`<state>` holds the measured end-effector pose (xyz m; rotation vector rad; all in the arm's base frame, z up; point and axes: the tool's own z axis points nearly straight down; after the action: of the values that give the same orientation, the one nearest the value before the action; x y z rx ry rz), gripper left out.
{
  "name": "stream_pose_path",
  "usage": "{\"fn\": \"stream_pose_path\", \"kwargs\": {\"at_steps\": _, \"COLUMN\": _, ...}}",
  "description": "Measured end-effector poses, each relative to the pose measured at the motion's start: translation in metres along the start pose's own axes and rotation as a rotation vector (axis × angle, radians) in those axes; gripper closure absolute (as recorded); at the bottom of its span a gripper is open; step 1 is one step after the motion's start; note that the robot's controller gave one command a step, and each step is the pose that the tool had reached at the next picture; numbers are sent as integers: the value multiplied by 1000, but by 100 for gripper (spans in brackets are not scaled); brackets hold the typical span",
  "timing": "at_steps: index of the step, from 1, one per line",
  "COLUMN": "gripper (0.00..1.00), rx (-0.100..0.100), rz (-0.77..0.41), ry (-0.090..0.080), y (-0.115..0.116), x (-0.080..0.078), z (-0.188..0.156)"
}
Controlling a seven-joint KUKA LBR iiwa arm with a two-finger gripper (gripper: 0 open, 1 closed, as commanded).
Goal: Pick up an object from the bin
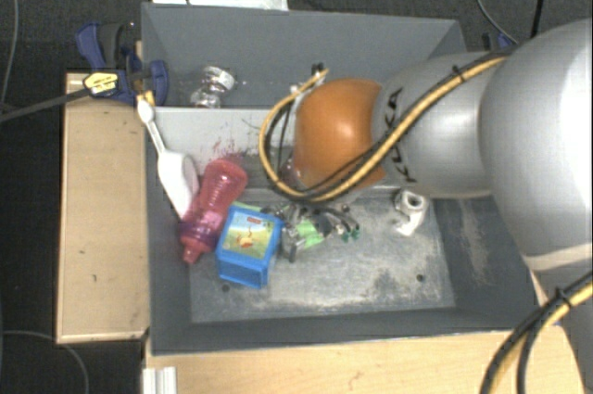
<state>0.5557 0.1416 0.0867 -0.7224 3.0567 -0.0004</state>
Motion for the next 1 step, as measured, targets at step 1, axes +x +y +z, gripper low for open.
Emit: {"fn": "stream_pose_path", "kwargs": {"at_steps": 1, "gripper": 100, "rx": 0, "rz": 1, "ry": -3, "y": 0, "x": 0, "z": -7}}
